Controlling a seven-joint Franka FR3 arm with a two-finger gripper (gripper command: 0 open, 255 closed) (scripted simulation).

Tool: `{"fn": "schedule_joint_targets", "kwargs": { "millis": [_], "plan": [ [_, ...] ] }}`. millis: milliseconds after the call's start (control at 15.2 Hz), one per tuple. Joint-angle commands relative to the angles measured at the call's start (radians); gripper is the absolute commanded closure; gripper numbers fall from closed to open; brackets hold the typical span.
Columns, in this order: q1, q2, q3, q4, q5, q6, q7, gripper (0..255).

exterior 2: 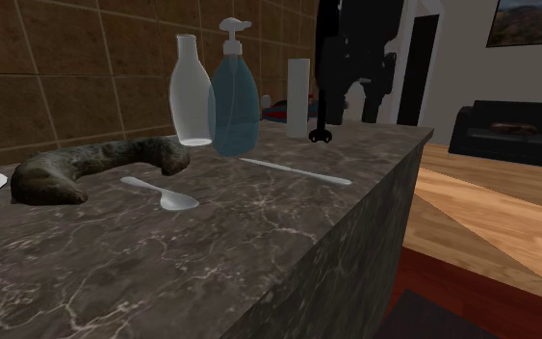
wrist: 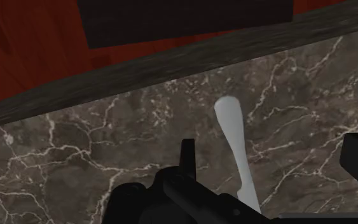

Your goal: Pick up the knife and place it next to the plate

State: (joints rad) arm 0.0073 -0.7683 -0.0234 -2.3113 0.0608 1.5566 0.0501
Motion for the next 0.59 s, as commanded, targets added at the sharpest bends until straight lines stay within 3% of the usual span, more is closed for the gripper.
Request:
{"fn": "schedule_joint_targets", "kwargs": {
  "millis": [0,528],
  "plan": [
    [0.000,0.000,0.000,0.000,0.000,0.000,0.000,0],
    [0.060,0.296,-0.010,0.094,-0.026,0.177,-0.164,0]
  ]
}}
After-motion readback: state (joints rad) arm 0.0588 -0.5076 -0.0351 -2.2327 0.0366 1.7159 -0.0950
